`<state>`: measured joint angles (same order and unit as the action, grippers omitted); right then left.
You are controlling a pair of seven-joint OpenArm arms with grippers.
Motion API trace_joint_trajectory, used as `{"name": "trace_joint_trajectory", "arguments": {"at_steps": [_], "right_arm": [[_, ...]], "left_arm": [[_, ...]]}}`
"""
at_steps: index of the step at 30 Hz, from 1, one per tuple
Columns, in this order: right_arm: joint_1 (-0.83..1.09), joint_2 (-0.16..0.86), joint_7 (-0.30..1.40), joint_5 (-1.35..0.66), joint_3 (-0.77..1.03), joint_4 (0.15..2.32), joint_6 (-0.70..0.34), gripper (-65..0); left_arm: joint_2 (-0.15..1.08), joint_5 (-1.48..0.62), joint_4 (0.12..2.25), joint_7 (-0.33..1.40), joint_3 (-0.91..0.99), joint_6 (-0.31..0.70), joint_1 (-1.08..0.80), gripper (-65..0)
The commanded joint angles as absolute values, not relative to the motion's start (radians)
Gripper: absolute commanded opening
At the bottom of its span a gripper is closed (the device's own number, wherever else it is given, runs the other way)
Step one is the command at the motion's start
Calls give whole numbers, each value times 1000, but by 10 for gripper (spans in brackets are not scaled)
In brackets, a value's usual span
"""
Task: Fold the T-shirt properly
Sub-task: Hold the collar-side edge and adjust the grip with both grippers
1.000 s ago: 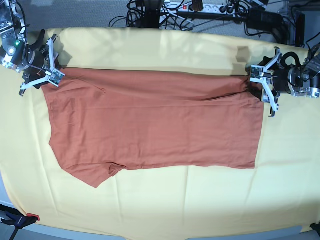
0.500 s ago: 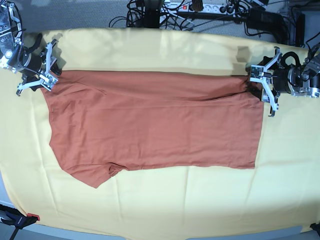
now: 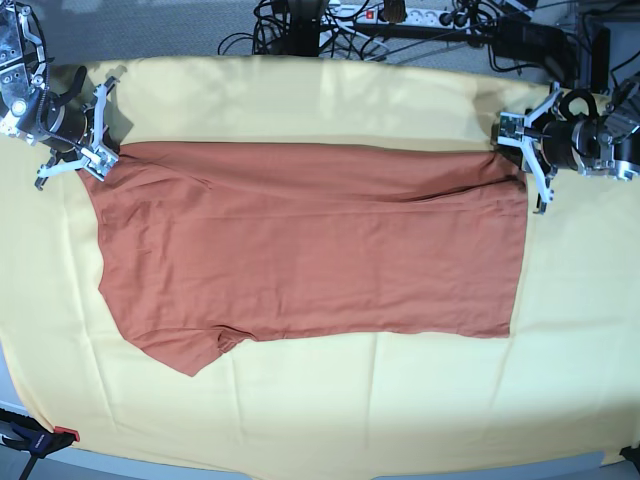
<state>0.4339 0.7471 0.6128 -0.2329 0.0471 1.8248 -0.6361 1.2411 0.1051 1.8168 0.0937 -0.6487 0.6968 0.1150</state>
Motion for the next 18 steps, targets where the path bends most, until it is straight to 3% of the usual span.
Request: {"name": "trace_joint_trajectory", "arguments": {"at_steps": [1, 2, 3, 5, 8, 15, 16, 18], "right_arm": [[432, 765, 640, -209, 53, 1826, -624, -650], [432, 765, 639, -209, 53, 1826, -624, -642], [432, 765, 639, -209, 53, 1826, -621, -591], [432, 765, 640, -212, 53, 1826, -595, -490], [432, 765, 640, -212, 53, 1826, -570, -415], [432, 765, 639, -212, 53, 1826, -563, -412], [432, 765, 639, -212, 53, 1826, -563, -412], [432, 765, 639, -212, 53, 1826, -552, -413]], "left_arm": [[1266, 102, 1824, 80, -638, 698, 120, -446], [1266, 105, 1824, 80, -638, 698, 116, -376], [1266, 109, 1824, 80, -638, 698, 113, -309], [1264, 117, 1824, 80, -638, 698, 110, -243], [1257, 132, 1816, 80, -638, 698, 111, -243], [1193, 158, 1720, 79, -638, 698, 111, -252], [1188, 158, 1713, 79, -638, 698, 111, -279], [1185, 161, 1713, 79, -638, 698, 111, -413]]}}
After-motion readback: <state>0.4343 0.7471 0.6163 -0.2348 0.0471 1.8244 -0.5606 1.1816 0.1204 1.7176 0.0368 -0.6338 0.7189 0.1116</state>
